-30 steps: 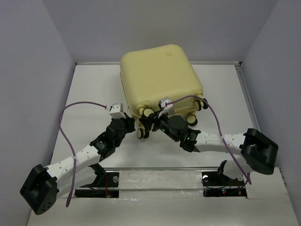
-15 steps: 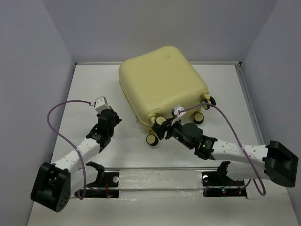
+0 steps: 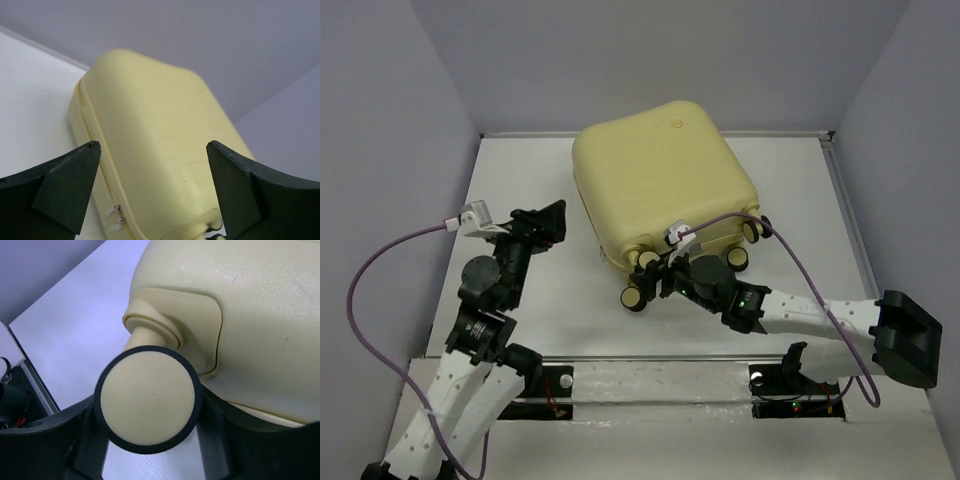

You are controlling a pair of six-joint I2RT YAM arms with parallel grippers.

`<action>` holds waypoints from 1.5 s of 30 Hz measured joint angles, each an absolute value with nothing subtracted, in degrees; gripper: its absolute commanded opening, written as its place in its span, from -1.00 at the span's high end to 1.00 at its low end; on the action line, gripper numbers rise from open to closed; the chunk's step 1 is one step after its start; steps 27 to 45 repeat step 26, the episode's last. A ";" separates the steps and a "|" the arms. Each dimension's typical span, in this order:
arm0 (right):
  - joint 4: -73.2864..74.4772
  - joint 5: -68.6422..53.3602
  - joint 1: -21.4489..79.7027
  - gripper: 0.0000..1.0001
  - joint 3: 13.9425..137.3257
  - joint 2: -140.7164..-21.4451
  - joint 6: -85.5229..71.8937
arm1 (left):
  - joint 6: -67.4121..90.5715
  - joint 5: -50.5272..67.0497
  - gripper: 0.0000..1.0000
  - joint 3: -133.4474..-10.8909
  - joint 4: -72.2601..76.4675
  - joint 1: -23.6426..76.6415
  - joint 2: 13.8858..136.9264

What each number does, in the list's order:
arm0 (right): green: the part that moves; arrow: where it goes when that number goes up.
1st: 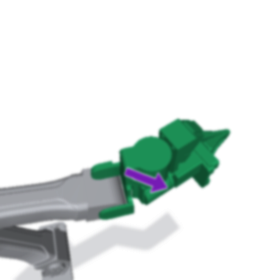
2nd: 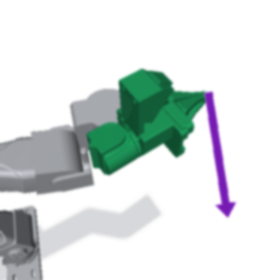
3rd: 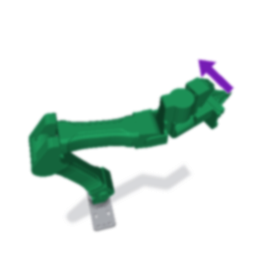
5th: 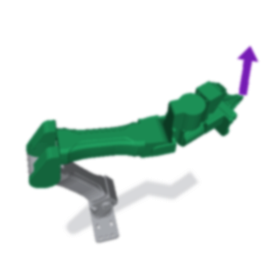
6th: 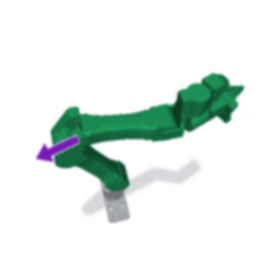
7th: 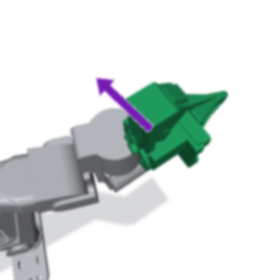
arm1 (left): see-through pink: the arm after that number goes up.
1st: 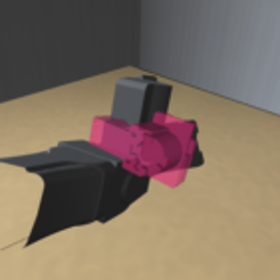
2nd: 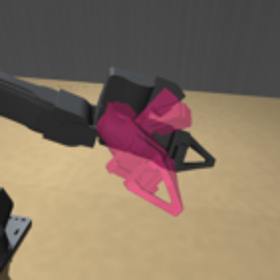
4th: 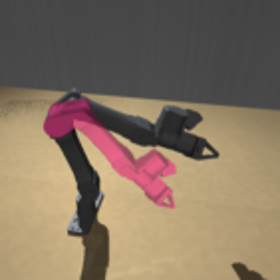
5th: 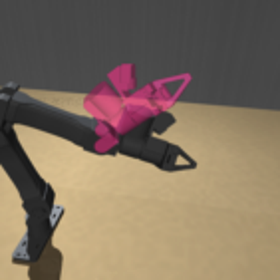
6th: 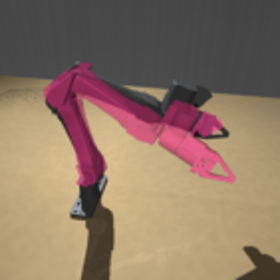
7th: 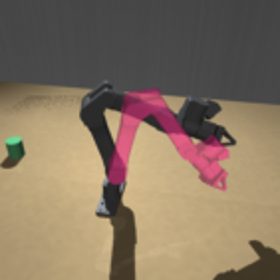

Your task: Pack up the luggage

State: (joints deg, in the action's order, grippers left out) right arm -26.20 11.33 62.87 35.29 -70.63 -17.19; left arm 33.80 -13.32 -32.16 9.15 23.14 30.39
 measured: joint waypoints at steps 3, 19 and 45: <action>-19.55 13.41 64.60 -1.00 39.48 -70.50 -16.36 | 32.95 -12.03 -0.98 -39.18 3.99 23.14 25.80; 3.95 26.87 66.85 -1.00 44.58 -28.49 -10.17 | 28.29 -8.12 -0.98 -46.63 -7.29 23.14 20.73; 3.11 35.68 66.85 -1.00 42.87 -21.80 -8.08 | 26.72 -5.74 -0.98 -45.43 -4.67 23.14 20.75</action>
